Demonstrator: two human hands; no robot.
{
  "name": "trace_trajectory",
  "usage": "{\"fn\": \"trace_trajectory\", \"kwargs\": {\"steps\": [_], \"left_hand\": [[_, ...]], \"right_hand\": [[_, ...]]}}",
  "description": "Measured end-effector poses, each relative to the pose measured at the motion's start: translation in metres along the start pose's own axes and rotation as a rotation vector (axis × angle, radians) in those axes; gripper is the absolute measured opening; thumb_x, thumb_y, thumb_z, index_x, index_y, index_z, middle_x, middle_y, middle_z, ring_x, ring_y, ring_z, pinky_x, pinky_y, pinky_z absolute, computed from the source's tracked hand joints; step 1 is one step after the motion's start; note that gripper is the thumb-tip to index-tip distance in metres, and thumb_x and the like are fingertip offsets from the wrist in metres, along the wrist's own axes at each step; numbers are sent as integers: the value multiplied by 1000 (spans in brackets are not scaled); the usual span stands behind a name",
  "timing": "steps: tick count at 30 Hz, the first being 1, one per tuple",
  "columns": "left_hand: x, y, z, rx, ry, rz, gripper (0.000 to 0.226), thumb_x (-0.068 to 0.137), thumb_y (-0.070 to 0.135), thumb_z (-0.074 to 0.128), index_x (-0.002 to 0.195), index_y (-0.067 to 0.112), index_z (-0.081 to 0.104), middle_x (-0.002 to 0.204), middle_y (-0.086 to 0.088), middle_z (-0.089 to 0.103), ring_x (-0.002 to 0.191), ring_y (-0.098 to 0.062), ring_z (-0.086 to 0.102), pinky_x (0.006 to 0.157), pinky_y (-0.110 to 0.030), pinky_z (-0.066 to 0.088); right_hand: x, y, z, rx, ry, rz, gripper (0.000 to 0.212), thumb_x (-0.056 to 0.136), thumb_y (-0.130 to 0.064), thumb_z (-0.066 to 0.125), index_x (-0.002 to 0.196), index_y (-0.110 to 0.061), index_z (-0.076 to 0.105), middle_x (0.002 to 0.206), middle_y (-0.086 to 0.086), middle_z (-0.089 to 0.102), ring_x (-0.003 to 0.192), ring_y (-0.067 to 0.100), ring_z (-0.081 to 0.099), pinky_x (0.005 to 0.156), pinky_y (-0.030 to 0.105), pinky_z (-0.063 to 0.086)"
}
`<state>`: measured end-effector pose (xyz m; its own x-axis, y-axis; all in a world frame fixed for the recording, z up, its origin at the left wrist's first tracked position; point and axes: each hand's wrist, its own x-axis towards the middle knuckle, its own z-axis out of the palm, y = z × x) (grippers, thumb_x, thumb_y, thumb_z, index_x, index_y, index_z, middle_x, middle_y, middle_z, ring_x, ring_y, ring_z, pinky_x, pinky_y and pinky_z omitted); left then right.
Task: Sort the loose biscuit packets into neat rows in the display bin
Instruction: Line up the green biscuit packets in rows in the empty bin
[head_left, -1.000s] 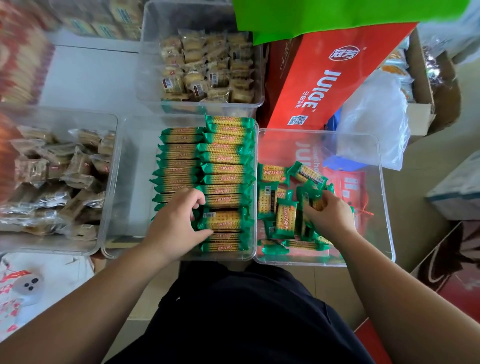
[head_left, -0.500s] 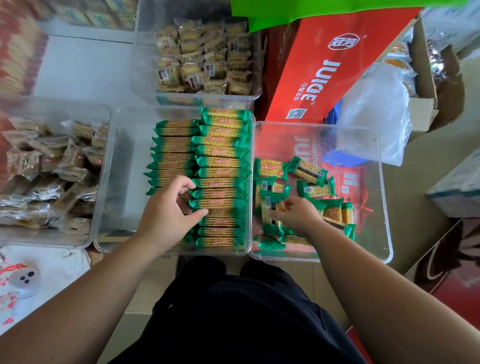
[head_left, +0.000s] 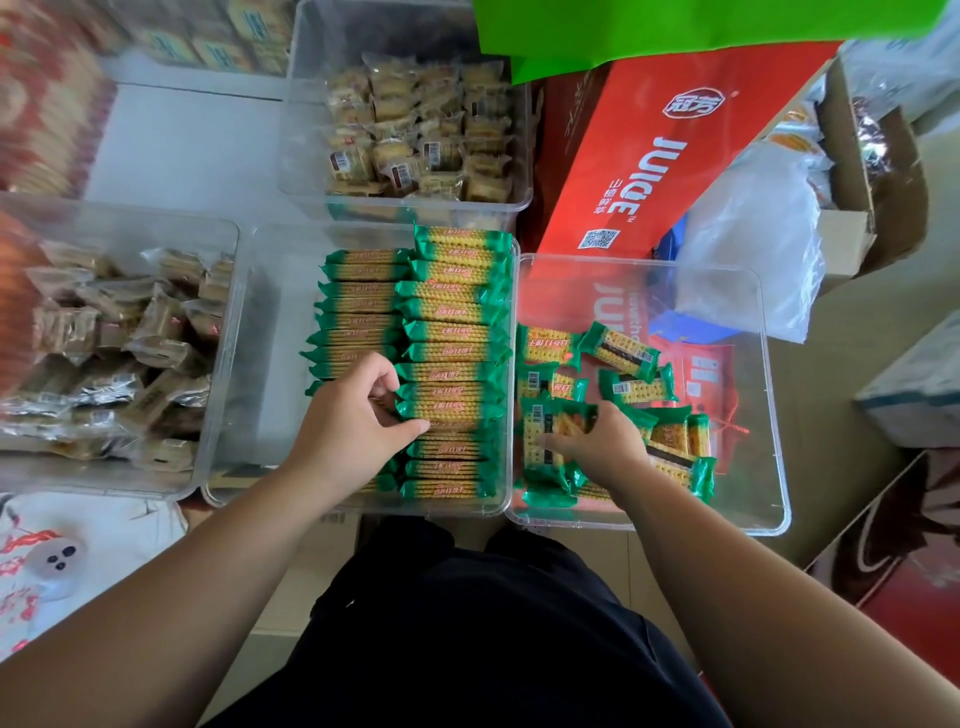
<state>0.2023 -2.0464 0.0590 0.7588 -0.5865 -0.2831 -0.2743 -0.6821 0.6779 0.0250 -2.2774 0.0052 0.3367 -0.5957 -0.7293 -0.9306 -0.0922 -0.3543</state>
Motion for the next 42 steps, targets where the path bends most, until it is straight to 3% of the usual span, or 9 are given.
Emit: {"fn": "trace_trajectory", "kwargs": {"steps": [3,9,12,15,18,21,25,37,42], "left_hand": [[0,2,1,1,-7,-10,53,71,29,93,87,31,43,86,5,64,67,-19,64,60,-33,51],[0,6,-2,-78,-39,-43,54,71,26,93,86,29,41,85,6,66,70,-14,65,61,-31,51],[-1,8,-4,-170,-80,-101,50,73,20,92,88,25,44,85,5,68,71,-12,65,63,-29,51],[-2,6,-9,-334,-146,-212,40,78,11,85,94,21,50,98,2,71,86,-19,68,73,-33,55],[-5,5,-15,-573,-200,-298,24,91,0,64,105,17,53,111,-8,64,87,-15,67,67,-20,55],[-10,2,-17,-736,-219,-330,22,101,-1,43,108,16,55,112,-11,61,87,-16,70,79,-31,57],[-19,-6,-19,-618,-247,-239,22,101,9,53,111,28,58,114,-3,67,108,-24,67,96,-41,54],[-32,-7,-12,-87,-238,-17,110,62,38,97,147,43,28,109,16,61,93,-9,64,80,-27,49],[-34,-2,-10,-14,-224,35,117,65,35,96,153,40,20,119,16,53,107,-8,53,89,-26,43]], "right_hand": [[-9,-2,-9,104,83,-52,63,75,-43,86,118,-16,50,102,4,64,85,22,66,73,46,61],[-45,-13,-50,326,301,-281,74,66,-30,93,122,-29,45,112,-6,63,92,12,68,78,44,62],[-75,-39,-60,321,322,-492,71,62,-26,95,114,-26,46,104,-15,61,90,-3,65,79,22,57],[-104,-66,-51,158,206,-773,68,63,-33,94,113,-26,49,98,-16,64,84,-5,65,70,11,50],[-110,-74,-23,-145,82,-990,71,65,-36,89,124,-29,50,109,-8,67,96,9,64,83,32,55],[-101,-72,7,-358,41,-1129,77,69,-37,85,136,-18,54,127,2,63,115,21,59,96,37,52],[-84,-65,30,-579,201,-1215,76,74,-46,79,140,-17,55,129,4,59,117,28,53,97,45,49],[-75,-49,28,-740,366,-1245,60,95,-60,46,145,-26,50,138,4,47,124,33,47,97,52,41],[-68,-33,14,-598,428,-1224,58,73,-59,79,114,-19,69,118,6,58,107,32,53,88,47,44]]}}
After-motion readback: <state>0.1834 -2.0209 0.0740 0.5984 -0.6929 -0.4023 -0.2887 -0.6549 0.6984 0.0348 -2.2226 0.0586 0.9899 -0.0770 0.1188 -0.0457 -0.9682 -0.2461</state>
